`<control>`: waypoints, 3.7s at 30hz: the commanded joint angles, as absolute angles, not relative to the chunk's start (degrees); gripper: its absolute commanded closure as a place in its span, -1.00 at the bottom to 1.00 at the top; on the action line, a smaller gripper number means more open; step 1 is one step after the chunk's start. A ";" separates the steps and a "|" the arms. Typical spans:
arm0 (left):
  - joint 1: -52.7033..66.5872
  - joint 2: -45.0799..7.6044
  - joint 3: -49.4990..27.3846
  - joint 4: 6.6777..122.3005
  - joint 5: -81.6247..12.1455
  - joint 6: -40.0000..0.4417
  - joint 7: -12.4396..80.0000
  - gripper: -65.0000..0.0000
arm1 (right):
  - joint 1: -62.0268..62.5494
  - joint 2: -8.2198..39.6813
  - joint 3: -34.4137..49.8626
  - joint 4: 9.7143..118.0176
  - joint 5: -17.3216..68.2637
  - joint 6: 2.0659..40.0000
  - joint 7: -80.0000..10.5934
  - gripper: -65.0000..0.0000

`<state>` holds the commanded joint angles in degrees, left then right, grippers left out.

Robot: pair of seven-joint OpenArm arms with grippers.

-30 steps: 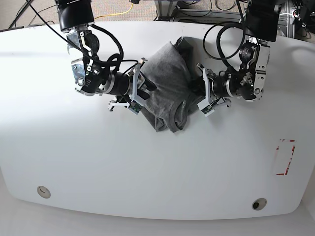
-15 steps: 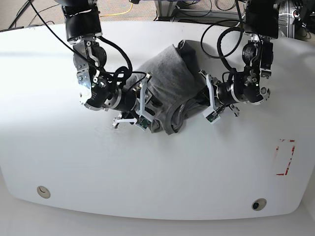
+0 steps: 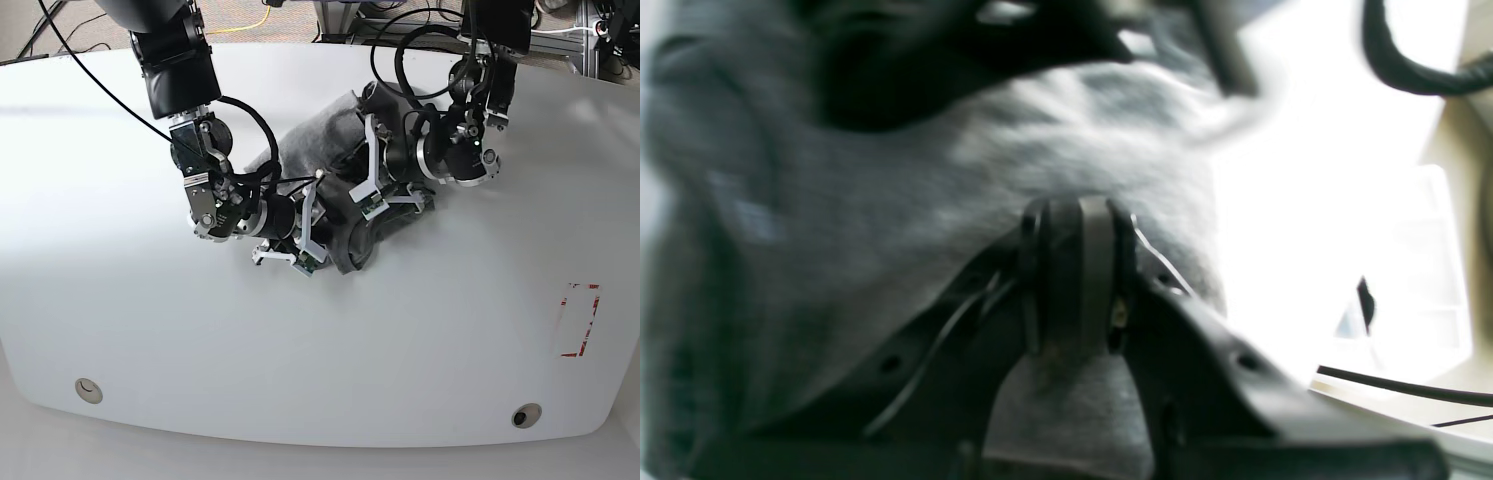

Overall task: Layout the t-shirt on the table in an organized manner, then fold the t-shirt properly
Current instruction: 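Set the folded shirt down and open both grippers beside it, then grasp the folded grey shirt with the left gripper and drag it to the table edge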

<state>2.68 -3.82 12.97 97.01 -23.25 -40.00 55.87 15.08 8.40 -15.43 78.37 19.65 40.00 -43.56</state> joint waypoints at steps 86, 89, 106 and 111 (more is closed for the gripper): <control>3.30 -1.98 8.57 78.20 9.63 -5.32 13.85 0.81 | 6.81 15.96 -3.74 100.09 20.35 36.70 -51.82 0.43; 4.09 -3.91 5.14 78.20 9.63 -5.41 13.85 0.81 | 6.64 15.96 -3.30 100.09 20.35 37.49 -51.82 0.43; 7.16 -10.77 -18.77 78.37 9.54 -19.47 14.02 0.81 | 5.32 15.96 -3.30 103.60 20.35 39.08 -54.81 0.43; 7.08 -10.68 -21.76 83.03 9.54 -21.49 14.99 0.81 | 4.62 15.78 -3.38 104.13 20.35 39.08 -54.81 0.43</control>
